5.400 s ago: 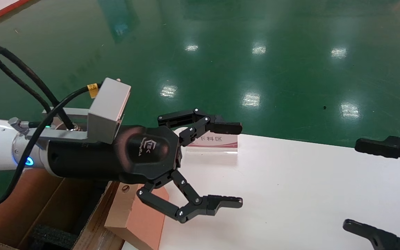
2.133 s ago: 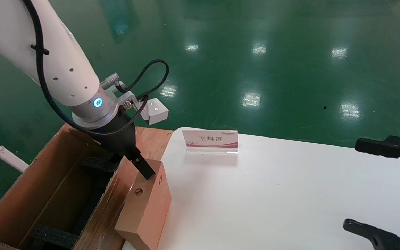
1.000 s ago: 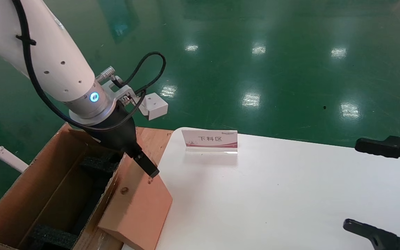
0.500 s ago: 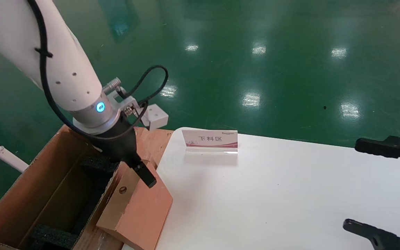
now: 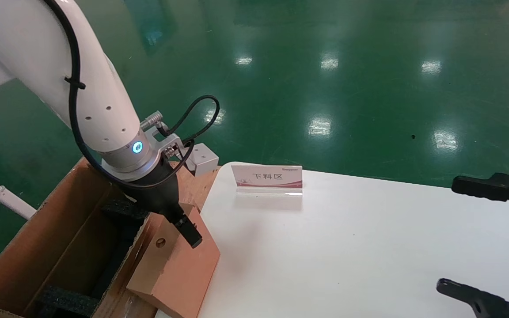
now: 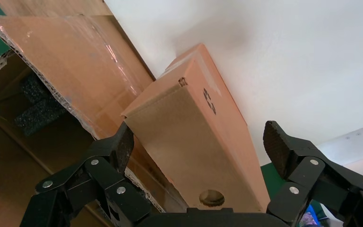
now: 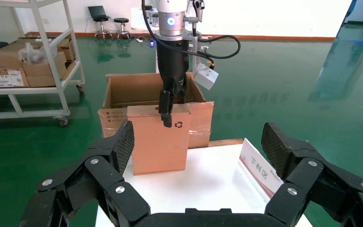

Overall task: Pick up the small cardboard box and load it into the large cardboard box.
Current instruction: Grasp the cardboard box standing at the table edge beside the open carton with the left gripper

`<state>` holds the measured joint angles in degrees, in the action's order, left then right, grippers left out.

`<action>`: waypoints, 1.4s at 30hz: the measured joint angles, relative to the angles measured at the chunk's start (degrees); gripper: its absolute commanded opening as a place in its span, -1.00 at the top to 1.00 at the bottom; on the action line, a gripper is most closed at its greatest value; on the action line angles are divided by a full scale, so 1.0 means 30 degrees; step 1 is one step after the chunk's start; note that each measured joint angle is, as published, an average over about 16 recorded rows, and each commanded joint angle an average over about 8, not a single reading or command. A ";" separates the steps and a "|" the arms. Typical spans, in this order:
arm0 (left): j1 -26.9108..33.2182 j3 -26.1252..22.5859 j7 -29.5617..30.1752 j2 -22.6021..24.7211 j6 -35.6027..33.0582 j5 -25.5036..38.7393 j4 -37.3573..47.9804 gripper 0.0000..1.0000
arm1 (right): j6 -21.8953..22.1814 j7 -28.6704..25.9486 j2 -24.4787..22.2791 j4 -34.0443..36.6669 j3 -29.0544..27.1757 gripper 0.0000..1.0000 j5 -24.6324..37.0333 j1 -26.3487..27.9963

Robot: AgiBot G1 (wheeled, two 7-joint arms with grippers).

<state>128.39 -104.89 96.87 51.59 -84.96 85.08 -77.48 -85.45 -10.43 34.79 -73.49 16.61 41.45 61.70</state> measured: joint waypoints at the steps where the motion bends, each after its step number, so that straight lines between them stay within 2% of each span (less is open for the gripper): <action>1: 0.0003 -0.0006 -0.0004 0.0006 -0.0020 -0.0030 0.0004 -1.00 | 0.0001 0.0000 0.0000 0.0000 0.0001 -1.00 -0.0001 0.0000; 20: -0.0026 -0.0039 -0.0077 0.0021 -0.0124 -0.0192 0.0115 -1.00 | 0.0006 0.0003 -0.0003 0.0005 0.0004 -1.00 -0.0006 -0.0002; 37: -0.0851 -0.0226 -0.0665 -0.0139 0.0354 -0.0322 0.0689 -1.00 | 0.0003 0.0011 -0.0005 0.0021 0.0010 -1.00 -0.0014 0.0005; 38: -0.0882 -0.0228 -0.0679 -0.0137 0.0381 -0.0328 0.0703 -0.87 | 0.0004 0.0011 -0.0005 0.0022 0.0010 -1.00 -0.0014 0.0005; 42: -0.0954 -0.0221 -0.0718 -0.0144 0.0467 -0.0344 0.0733 0.13 | 0.0005 0.0012 -0.0006 0.0023 0.0009 -1.00 -0.0017 0.0005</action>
<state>125.53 -105.56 94.72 51.16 -83.56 84.05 -75.28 -85.43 -10.40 34.77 -73.42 16.64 41.40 61.72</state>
